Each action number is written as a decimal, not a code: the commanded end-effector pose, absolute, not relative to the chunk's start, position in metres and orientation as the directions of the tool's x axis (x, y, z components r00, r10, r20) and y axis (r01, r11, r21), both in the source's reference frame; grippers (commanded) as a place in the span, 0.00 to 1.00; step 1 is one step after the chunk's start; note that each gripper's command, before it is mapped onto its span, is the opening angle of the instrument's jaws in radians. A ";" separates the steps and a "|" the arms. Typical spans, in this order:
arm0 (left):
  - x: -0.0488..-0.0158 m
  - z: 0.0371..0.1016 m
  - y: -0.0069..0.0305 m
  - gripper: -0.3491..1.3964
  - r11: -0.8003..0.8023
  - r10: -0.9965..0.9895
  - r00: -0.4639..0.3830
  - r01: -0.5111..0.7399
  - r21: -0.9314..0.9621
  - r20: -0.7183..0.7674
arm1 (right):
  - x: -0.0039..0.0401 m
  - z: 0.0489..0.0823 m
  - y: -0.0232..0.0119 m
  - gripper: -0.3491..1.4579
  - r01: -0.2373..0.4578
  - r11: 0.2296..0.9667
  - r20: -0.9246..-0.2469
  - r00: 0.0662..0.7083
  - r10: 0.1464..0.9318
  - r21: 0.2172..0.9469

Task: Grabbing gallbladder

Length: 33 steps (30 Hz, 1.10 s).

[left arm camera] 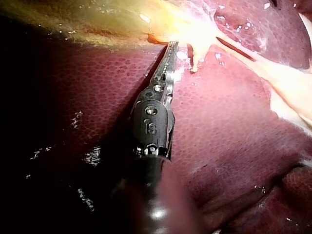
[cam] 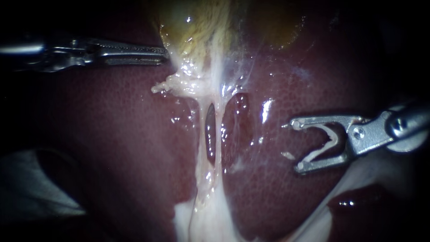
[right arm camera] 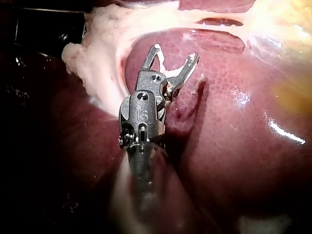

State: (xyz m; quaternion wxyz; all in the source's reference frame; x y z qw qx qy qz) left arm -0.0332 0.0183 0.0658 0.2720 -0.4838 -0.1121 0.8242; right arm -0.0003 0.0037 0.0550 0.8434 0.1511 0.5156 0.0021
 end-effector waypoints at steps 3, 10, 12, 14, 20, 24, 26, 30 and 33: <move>-0.0332 0.0659 0.0183 0.00 -0.827 0.557 -0.384 -0.340 -0.448 -0.737 | -0.0003 0.0549 0.0037 0.47 0.152 0.954 -0.869 0.468 0.159 0.257; -0.0332 0.0659 0.0183 0.00 -0.827 0.556 -0.379 -0.340 -0.448 -0.740 | -0.0003 0.0549 0.0037 0.47 0.152 0.954 -0.869 0.468 0.159 0.257; -0.0332 0.0659 0.0183 0.00 -0.827 0.556 -0.379 -0.340 -0.448 -0.740 | -0.0004 0.0549 0.0037 0.47 0.152 0.954 -0.869 0.468 0.159 0.257; -0.0332 0.0659 0.0183 0.09 -0.827 0.556 -0.376 -0.341 -0.448 -0.741 | -0.0004 0.0549 0.0037 0.47 0.152 0.954 -0.869 0.468 0.159 0.257; -0.0331 0.0659 0.0184 0.34 -0.830 0.551 -0.375 -0.337 -0.444 -0.745 | -0.0004 0.0549 0.0037 0.47 0.152 0.954 -0.869 0.468 0.159 0.257; -0.0326 0.0656 0.0186 0.42 -0.829 0.551 -0.359 -0.336 -0.446 -0.753 | -0.0004 0.0549 0.0037 0.47 0.152 0.954 -0.869 0.468 0.159 0.257; -0.0322 0.0654 0.0186 0.44 -0.829 0.551 -0.354 -0.335 -0.447 -0.756 | -0.0004 0.0549 0.0037 0.47 0.152 0.954 -0.869 0.468 0.159 0.257; -0.0318 0.0652 0.0185 0.48 -0.829 0.551 -0.354 -0.333 -0.449 -0.756 | -0.0003 0.0549 0.0038 0.47 0.152 0.954 -0.869 0.468 0.159 0.257; -0.0317 0.0648 0.0183 0.51 -0.829 0.551 -0.349 -0.336 -0.448 -0.758 | -0.0003 0.0549 0.0038 0.47 0.152 0.954 -0.869 0.468 0.159 0.257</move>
